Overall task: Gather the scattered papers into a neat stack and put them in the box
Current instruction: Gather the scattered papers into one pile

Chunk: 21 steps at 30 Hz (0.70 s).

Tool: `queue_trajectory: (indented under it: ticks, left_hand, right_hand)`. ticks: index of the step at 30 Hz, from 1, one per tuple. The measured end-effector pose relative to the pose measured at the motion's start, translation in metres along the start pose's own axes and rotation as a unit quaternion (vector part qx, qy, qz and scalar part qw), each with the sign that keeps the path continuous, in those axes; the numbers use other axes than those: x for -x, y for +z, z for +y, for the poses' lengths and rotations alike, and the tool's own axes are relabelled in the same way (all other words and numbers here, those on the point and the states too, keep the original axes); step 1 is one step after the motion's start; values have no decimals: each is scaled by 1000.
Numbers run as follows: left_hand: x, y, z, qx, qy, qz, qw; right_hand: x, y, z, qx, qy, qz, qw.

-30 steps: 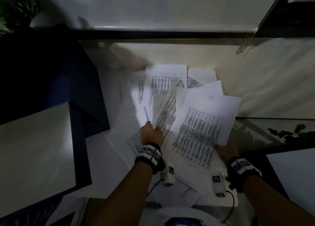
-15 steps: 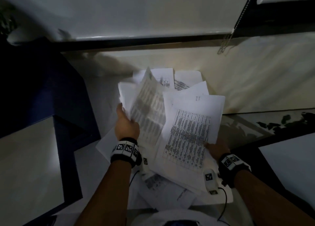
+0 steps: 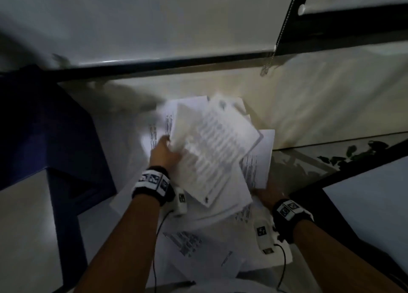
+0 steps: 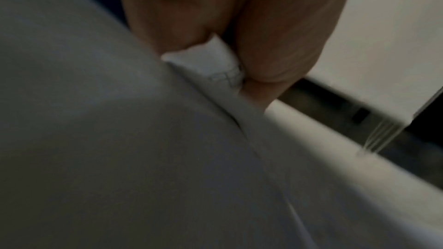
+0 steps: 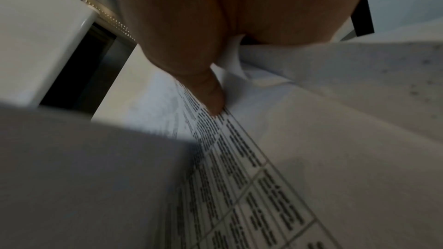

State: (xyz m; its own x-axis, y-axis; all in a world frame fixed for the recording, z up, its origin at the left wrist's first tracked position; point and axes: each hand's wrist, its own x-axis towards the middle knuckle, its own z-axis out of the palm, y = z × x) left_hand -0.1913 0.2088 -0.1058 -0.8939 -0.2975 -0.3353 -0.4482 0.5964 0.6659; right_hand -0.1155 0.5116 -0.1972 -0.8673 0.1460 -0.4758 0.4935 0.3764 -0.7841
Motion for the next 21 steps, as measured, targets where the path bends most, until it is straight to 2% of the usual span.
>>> queue_trajectory:
  ticks: [3, 5, 7, 9, 11, 15, 18, 19, 21]
  left_hand:
    - [13, 34, -27, -52, -55, -94, 993]
    - [20, 47, -35, -50, -50, -110, 991]
    - [26, 57, -32, -39, -25, -110, 993]
    - [33, 69, -25, -47, -6, -131, 990]
    - [38, 81, -20, -85, 8, -148, 985]
    - [40, 86, -25, -111, 20, -113, 987]
    - [37, 79, -36, -92, -20, -109, 990]
    - [37, 78, -39, -77, -39, -109, 990]
    - [35, 81, -40, -59, -57, -118, 990]
  right_hand:
    - [-2, -1, 4, -96, 66, 25, 993]
    - [0, 0, -2, -182, 105, 38, 977]
    - [-3, 0, -1, -222, 129, 37, 966]
    - [1, 1, -3, -203, 150, 3, 968]
    - [5, 1, -4, -174, 139, -9, 975]
    - [2, -3, 3, -138, 158, -25, 977]
    - [-29, 1, 54, -127, 125, -32, 983]
    - [-46, 4, 80, -121, 116, -14, 986]
    - [-54, 5, 94, -127, 100, -8, 987]
